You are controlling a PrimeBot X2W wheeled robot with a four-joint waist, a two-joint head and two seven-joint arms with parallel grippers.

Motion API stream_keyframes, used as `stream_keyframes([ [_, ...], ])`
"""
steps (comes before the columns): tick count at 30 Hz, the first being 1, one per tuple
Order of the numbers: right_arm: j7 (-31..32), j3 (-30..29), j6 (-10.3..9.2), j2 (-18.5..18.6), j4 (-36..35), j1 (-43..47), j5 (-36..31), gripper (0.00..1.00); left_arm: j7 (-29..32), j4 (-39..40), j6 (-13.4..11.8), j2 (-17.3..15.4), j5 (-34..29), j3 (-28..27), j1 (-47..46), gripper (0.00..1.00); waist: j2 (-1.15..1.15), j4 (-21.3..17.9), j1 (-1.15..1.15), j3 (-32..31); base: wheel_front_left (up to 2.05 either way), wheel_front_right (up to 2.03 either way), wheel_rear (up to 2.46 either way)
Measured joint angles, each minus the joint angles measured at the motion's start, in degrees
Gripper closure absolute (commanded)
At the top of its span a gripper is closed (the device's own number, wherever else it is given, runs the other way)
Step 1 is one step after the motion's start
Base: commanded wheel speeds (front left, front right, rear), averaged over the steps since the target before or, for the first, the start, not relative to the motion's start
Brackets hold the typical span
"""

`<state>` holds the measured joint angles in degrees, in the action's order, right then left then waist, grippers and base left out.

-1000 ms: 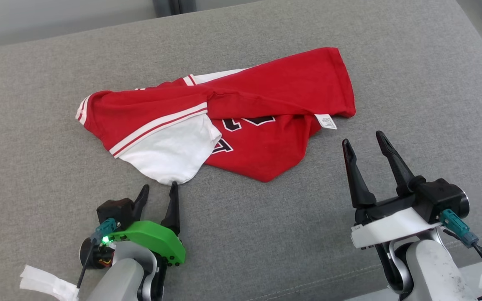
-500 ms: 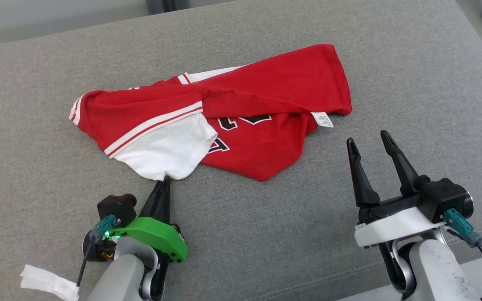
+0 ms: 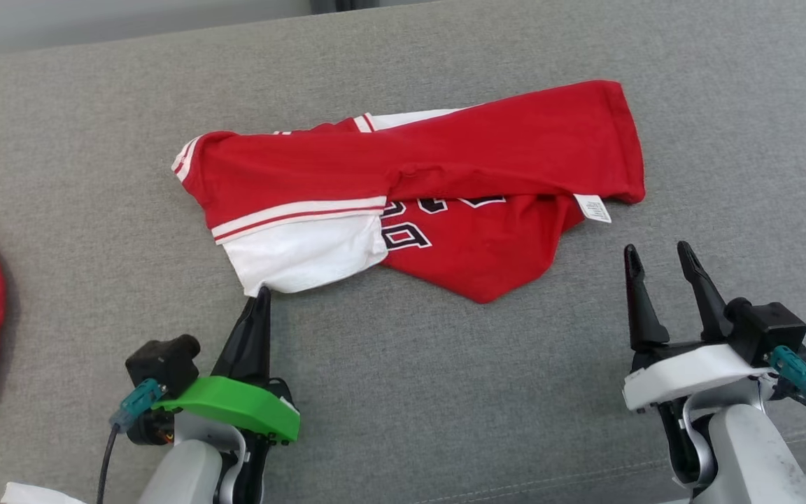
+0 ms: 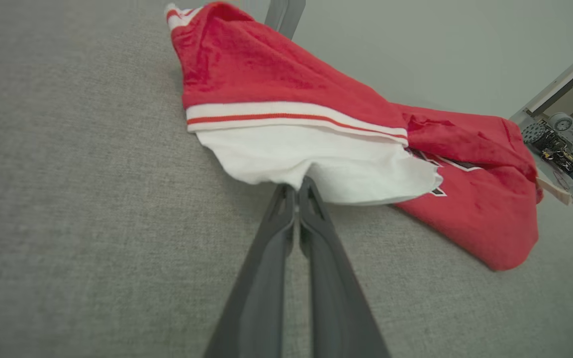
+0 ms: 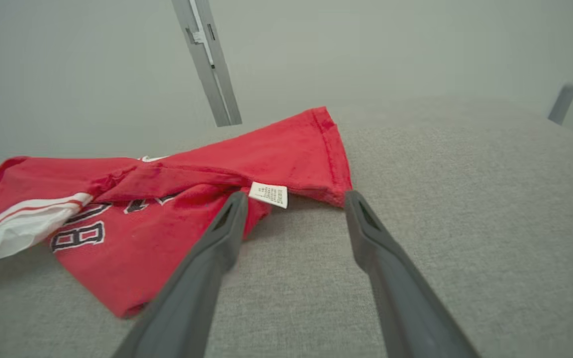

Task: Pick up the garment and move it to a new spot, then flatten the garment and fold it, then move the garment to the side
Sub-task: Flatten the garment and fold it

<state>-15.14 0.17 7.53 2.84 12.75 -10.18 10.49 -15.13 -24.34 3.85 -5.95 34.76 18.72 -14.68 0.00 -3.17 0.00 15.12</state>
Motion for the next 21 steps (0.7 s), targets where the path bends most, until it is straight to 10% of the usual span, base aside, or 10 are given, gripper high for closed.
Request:
stream_keyframes([
  [21,0.0,-0.4,0.00,9.4,31.7,-20.8,-6.7,0.00,0.9,6.0,-2.2,-3.1,-1.5,-0.5,-1.5,1.00,0.00,4.8,0.00,3.9,0.00,0.00,0.00],
])
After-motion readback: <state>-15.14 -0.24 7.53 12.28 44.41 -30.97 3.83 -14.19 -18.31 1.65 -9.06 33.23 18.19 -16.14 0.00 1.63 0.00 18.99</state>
